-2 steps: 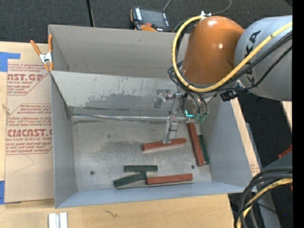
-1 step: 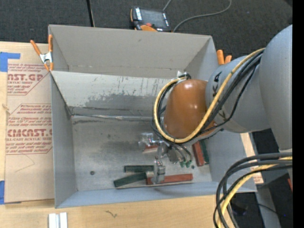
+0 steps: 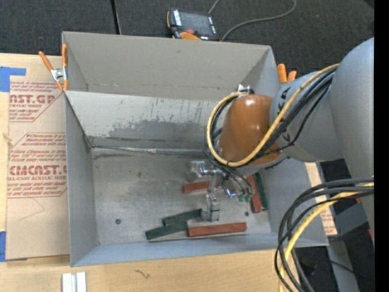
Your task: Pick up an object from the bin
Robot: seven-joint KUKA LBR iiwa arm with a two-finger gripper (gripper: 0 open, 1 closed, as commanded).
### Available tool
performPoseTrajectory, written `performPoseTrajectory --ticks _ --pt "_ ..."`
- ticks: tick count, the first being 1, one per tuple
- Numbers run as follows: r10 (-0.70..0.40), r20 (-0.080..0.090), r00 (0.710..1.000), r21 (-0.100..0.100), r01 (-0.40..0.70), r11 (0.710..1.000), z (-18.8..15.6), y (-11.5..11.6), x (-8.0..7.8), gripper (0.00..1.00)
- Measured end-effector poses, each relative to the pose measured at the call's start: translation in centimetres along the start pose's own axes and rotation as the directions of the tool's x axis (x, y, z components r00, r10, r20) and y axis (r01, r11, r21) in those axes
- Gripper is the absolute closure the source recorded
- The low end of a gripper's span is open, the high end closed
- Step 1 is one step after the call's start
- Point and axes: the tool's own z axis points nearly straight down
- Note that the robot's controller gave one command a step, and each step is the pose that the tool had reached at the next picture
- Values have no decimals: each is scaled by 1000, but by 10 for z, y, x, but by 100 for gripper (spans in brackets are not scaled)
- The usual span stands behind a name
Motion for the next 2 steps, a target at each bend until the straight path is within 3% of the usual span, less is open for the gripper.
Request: performPoseTrajectory --ticks 1,2 --pt "-4 4 1000 -1 4 1000 -5 2 -1 100" --pt "-342 3 940 1 342 940 -1 -78 35 100"
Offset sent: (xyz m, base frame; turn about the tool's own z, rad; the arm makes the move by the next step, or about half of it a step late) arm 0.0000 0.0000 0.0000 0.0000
